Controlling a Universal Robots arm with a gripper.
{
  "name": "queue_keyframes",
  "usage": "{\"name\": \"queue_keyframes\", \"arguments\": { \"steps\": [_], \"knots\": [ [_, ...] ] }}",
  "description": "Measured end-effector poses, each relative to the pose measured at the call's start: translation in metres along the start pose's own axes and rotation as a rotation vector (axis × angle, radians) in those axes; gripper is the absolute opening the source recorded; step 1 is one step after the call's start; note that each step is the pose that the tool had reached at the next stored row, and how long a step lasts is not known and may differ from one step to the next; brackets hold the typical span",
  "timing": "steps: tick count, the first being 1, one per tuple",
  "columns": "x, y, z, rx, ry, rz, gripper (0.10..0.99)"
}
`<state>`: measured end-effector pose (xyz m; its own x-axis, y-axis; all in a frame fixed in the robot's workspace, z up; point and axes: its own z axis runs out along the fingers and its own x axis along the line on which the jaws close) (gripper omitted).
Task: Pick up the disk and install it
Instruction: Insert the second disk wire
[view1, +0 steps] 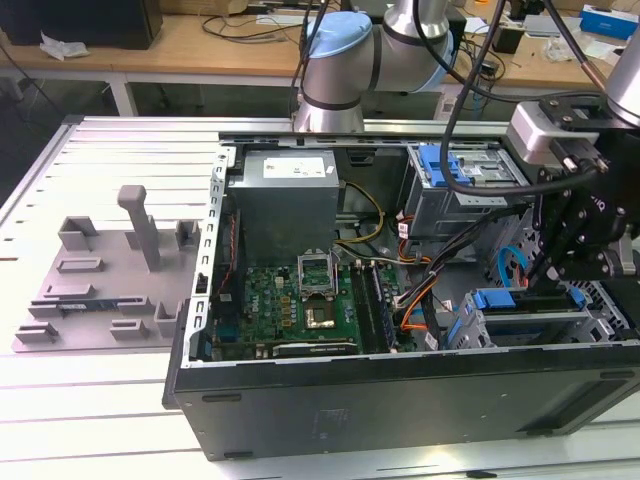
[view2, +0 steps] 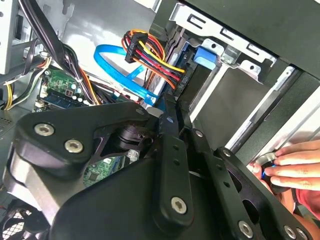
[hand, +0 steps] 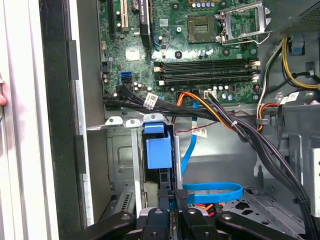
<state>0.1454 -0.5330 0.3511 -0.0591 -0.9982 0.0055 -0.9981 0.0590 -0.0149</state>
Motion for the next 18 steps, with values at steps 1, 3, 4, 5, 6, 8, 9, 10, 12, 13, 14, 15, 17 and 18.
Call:
{"name": "queue_keyframes", "arguments": {
  "steps": [1,3,4,5,6,8,9,10,12,13,14,15,17,18],
  "knots": [
    [0.0000,0.0000,0.0000,0.000,0.0000,0.000,0.161],
    [-0.0002,-0.0005,0.0000,0.000,0.0000,0.000,0.161],
    [-0.0003,-0.0008,0.0000,0.000,0.0001,0.000,0.161],
    [-0.0004,-0.0009,0.0001,0.000,0.0000,0.000,0.161],
    [-0.0005,-0.0009,0.0003,0.000,0.0000,0.000,0.161],
    [-0.0005,-0.0011,0.0008,0.000,0.0001,0.000,0.161],
    [-0.0005,-0.0013,0.0010,0.000,0.0001,0.000,0.161],
    [-0.0005,-0.0014,0.0012,0.000,0.0001,0.000,0.161],
    [-0.0005,-0.0016,0.0016,0.000,0.0001,0.000,0.161],
    [-0.0006,-0.0017,0.0022,0.000,-0.0001,0.000,0.161],
    [-0.0005,-0.0017,0.0027,0.000,0.0001,0.000,0.161],
    [-0.0005,-0.0017,0.0034,0.000,-0.0001,-0.001,0.161],
    [-0.0005,-0.0018,0.0045,0.000,0.0000,-0.001,0.161],
    [-0.0005,-0.0018,0.0049,0.000,0.0000,-0.001,0.161]
  ]
}}
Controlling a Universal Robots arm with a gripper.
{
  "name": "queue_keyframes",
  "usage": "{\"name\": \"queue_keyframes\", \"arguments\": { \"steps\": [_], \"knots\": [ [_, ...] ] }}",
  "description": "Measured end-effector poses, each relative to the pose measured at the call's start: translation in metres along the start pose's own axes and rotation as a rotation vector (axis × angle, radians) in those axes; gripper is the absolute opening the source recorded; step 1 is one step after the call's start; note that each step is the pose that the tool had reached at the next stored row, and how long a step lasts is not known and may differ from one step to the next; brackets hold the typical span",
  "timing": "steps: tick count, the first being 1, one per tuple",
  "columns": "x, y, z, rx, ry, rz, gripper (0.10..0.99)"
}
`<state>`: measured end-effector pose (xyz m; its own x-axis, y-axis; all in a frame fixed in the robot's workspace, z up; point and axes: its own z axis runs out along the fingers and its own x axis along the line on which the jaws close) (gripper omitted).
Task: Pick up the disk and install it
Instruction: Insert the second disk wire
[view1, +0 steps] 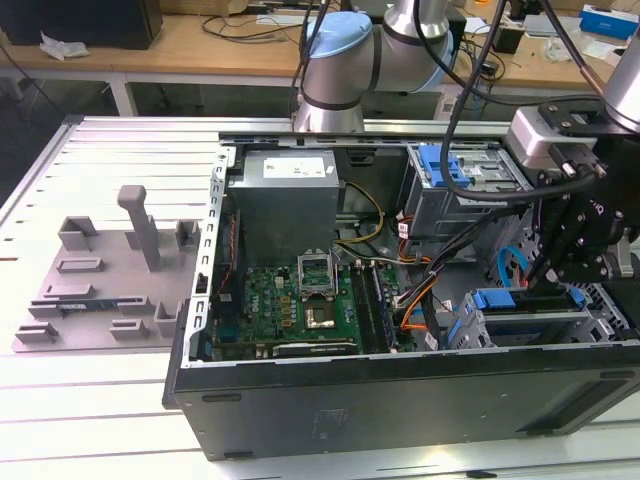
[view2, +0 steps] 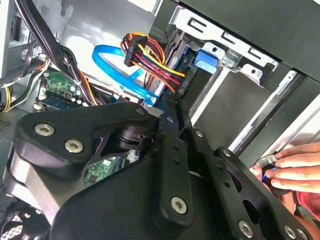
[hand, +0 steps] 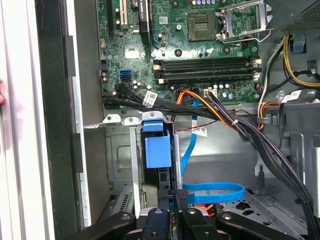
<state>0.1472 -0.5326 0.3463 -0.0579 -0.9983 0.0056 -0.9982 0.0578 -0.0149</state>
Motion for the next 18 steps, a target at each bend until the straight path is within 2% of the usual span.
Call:
{"name": "queue_keyframes", "arguments": {
  "steps": [13,14,15,18],
  "knots": [
    [-0.0001,0.0000,0.0084,0.000,-0.0005,-0.016,0.161],
    [0.0000,0.0000,0.0056,0.000,-0.0021,-0.018,0.173],
    [0.0000,-0.0001,-0.0005,0.000,-0.0004,-0.019,0.235],
    [0.0001,-0.0004,-0.0143,0.000,-0.0003,-0.020,0.235]
  ]
}}
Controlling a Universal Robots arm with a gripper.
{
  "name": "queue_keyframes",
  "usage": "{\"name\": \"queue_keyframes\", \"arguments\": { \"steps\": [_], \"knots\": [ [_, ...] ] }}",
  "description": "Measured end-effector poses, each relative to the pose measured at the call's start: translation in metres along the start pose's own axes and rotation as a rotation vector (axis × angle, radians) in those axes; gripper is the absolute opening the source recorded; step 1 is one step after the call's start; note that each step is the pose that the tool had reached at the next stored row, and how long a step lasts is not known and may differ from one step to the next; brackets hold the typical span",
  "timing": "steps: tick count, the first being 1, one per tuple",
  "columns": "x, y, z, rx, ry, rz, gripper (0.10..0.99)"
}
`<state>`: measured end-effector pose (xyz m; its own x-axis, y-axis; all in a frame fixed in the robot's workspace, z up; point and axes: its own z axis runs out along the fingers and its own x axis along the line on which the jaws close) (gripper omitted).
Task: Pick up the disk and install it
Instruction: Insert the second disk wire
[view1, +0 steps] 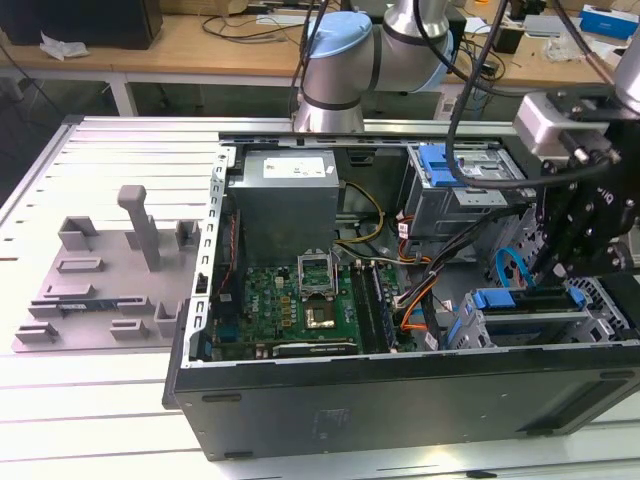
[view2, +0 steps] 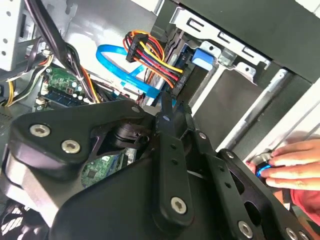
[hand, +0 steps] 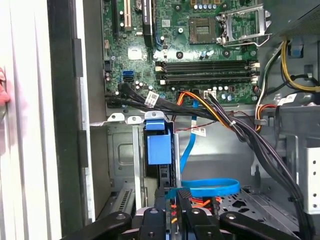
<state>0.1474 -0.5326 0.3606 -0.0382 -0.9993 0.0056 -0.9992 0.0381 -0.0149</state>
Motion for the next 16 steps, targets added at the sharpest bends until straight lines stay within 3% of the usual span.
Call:
{"name": "queue_keyframes", "arguments": {
  "steps": [16],
  "knots": [
    [0.0000,0.0000,-0.0015,0.000,-0.0001,0.000,0.235]
  ]
}}
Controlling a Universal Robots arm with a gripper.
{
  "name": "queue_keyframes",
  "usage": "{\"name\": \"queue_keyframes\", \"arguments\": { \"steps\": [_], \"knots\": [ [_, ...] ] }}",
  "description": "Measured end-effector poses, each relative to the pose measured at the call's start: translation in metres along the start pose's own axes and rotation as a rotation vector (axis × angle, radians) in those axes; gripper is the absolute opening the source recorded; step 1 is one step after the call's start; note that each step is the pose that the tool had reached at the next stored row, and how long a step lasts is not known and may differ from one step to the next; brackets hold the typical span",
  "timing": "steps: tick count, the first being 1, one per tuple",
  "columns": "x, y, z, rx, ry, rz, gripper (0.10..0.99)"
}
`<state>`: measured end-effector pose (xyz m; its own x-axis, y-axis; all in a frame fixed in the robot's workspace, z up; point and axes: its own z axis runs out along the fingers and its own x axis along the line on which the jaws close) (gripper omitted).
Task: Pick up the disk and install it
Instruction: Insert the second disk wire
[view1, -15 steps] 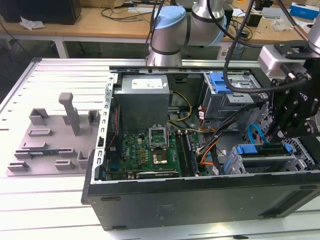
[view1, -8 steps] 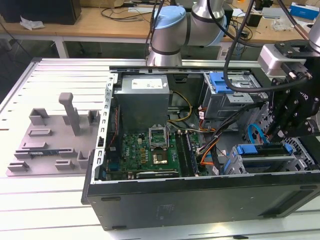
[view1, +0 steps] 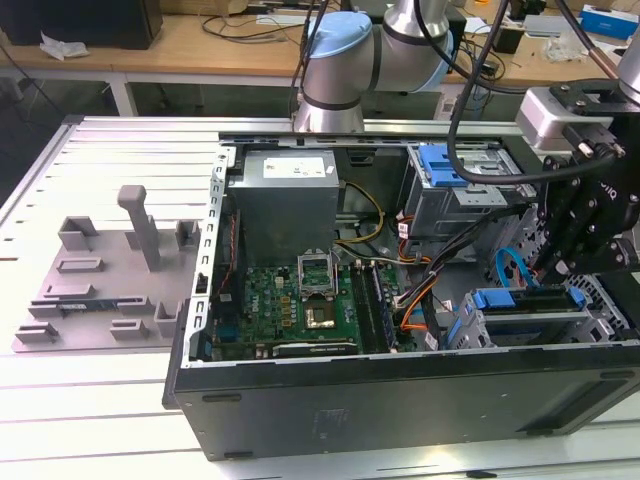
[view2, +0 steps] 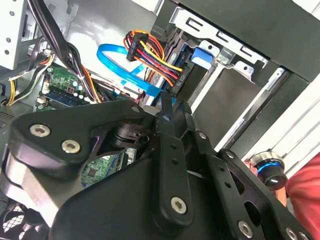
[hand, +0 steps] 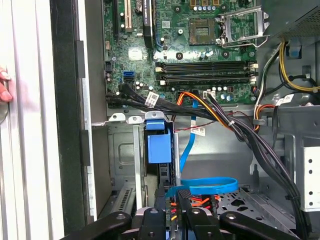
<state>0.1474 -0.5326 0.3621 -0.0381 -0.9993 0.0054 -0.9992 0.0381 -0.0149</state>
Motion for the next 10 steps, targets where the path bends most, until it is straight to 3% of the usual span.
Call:
{"name": "queue_keyframes", "arguments": {
  "steps": [1,3,10],
  "knots": [
    [0.0000,0.0000,-0.0001,0.000,0.0000,0.000,0.235],
    [0.0000,0.0000,-0.0003,0.000,0.0000,0.000,0.106],
    [0.0000,0.0000,-0.0008,0.000,0.0000,0.000,0.106]
  ]
}}
